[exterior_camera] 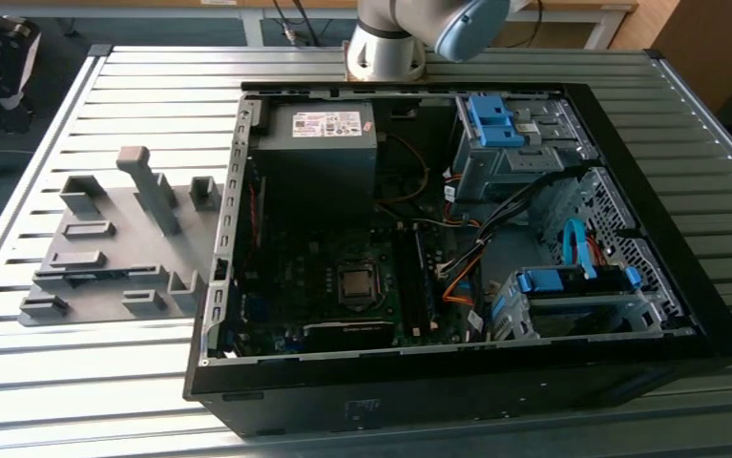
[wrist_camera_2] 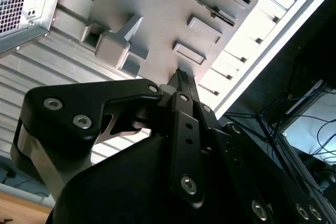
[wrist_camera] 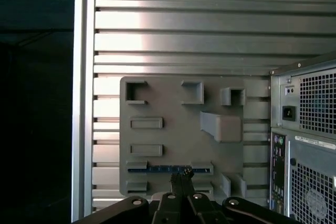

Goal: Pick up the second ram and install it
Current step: 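Pick up the second ram and move it above second insertion slot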

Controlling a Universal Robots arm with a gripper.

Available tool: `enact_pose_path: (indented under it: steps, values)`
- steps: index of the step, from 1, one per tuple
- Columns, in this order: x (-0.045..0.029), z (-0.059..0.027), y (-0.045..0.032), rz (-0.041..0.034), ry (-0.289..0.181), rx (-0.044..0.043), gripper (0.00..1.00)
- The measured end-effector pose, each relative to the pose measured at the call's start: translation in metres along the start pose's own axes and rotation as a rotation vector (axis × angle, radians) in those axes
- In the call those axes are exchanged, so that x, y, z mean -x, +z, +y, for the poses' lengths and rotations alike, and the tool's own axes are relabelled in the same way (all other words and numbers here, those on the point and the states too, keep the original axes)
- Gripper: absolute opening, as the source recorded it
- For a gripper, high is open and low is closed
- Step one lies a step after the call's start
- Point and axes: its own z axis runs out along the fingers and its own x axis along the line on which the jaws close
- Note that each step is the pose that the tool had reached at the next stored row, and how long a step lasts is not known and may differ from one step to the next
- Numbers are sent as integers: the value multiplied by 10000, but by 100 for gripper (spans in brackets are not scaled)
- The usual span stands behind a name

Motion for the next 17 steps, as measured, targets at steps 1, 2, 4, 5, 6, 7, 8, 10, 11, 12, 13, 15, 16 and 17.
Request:
enact_pose_path:
  steps: [1, 2, 4, 5, 6, 7, 8, 10, 11, 12, 13, 15, 16, 17]
  values:
    - [0, 0, 0, 0, -15, 0, 11]
    - [0, -1, 0, 1, -58, 1, 11]
    - [0, -3, 1, 5, -239, 6, 11]
    - [0, -3, 1, 8, -358, 8, 11]
    - [-1, -3, 2, 11, -487, 12, 11]
    - [-1, -3, 2, 15, -620, 15, 11]
    - [-2, -4, 2, 19, -764, 18, 11]
    - [-4, -4, 3, 27, -1052, 25, 11]
    - [-5, -5, 4, 30, -1186, 29, 11]
    - [-7, -10, 4, 33, -1269, 30, 11]
    - [-10, -19, 4, 34, -1320, 32, 11]
    - [-17, -38, 3, 36, -1388, 34, 11]
    - [-19, -47, 3, 36, -1424, 35, 11]
    - [-21, -56, 3, 38, -1457, 34, 11]
